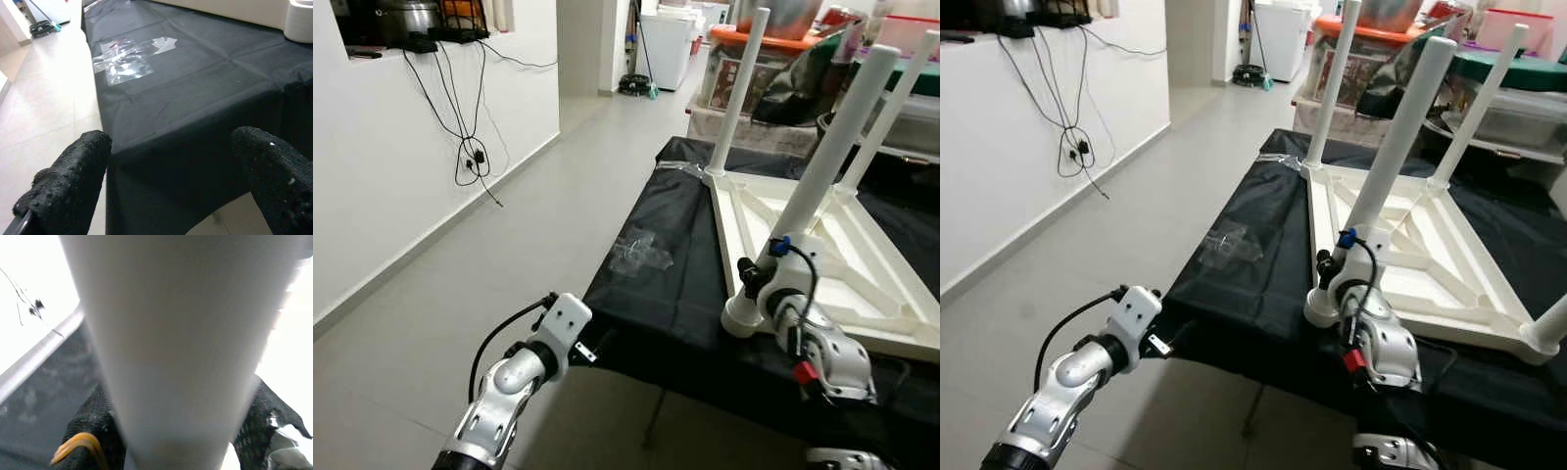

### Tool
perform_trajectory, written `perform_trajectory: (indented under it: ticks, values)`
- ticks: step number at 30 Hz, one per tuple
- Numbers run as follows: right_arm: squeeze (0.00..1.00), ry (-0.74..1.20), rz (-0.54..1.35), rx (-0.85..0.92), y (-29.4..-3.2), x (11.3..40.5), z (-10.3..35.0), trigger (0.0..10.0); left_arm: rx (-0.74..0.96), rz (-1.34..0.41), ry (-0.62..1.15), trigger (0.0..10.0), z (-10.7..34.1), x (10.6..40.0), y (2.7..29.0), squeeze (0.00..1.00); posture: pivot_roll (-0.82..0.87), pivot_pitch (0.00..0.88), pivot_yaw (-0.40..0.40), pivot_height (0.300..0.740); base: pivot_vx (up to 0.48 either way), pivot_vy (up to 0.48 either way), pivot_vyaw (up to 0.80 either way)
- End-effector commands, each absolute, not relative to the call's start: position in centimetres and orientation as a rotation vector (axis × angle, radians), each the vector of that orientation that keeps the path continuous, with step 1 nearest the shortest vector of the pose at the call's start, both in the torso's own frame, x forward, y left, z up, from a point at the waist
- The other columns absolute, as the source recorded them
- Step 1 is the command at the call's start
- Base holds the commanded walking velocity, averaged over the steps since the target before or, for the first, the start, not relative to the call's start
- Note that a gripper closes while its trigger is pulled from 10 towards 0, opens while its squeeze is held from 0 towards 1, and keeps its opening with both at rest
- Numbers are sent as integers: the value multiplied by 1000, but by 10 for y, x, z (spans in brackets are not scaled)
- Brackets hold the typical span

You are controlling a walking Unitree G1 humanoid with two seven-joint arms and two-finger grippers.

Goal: Building children table

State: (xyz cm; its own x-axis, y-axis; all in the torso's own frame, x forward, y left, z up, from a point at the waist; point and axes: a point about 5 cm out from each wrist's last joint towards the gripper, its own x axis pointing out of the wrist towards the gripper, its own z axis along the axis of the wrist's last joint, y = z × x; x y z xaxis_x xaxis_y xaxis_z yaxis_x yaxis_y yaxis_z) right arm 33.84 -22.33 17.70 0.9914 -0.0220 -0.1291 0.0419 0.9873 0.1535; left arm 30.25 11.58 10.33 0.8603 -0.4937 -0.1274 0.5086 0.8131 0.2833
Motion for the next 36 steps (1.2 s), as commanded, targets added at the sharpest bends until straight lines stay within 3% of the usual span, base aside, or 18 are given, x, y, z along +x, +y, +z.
perform_trajectory:
  ticks: [1,7,8,9,14,16,17,18,20,24,25,28,29,31,32,36]
  values:
    - [0,72,136,125,-222,336,183,10000,323,-546,59,10000,101,301,114,0,85,0,-98,740,0,0,0]
    - [0,14,280,43,-229,338,189,10000,330,-550,50,10000,105,306,114,0,96,0,-102,740,0,0,0]
    - [0,0,290,57,-226,339,189,235,331,-548,48,10000,105,306,114,0,101,0,-104,740,0,0,0]
    - [0,-4,293,71,-224,340,188,0,332,-547,48,10000,106,306,115,0,102,0,-105,740,0,0,0]
    - [0,39,220,36,-223,343,179,0,333,-545,47,10000,105,305,116,0,104,0,-105,740,0,0,0]
    - [0,177,-234,73,-253,346,158,0,336,-543,49,10000,105,304,117,0,106,0,-107,740,0,0,0]
    - [0,177,-234,73,-253,346,158,0,336,-543,49,10000,105,304,117,0,106,0,-107,740,0,0,0]
    - [0,228,-411,94,-265,342,150,0,336,-542,50,10000,105,304,118,0,106,0,-107,740,0,0,0]
    - [0,260,-582,116,-255,325,137,0,335,-541,49,10000,105,305,117,0,107,0,-100,740,0,0,0]
    - [0,255,-518,124,-220,315,136,0,338,-552,47,10000,105,304,115,0,101,0,-94,740,0,0,0]
    - [0,225,-431,125,-208,319,141,10000,338,-553,48,10000,105,305,115,0,101,0,-94,740,0,0,0]
    - [0,167,-309,127,-196,324,152,10000,339,-554,49,10000,105,306,115,0,98,0,-94,740,0,0,0]
    - [1000,145,-305,133,-200,325,155,10000,339,-554,48,10000,105,306,115,0,98,0,-94,740,0,0,0]
    - [1000,126,-324,132,-207,329,161,10000,339,-555,48,10000,105,305,114,0,98,0,-97,740,0,0,0]
    - [0,120,-302,126,-211,333,165,10000,338,-555,48,10000,105,305,114,0,98,0,-97,740,0,0,0]
    - [0,45,-79,142,-216,340,185,10000,333,-550,50,10000,104,304,115,0,99,0,-103,740,0,0,0]
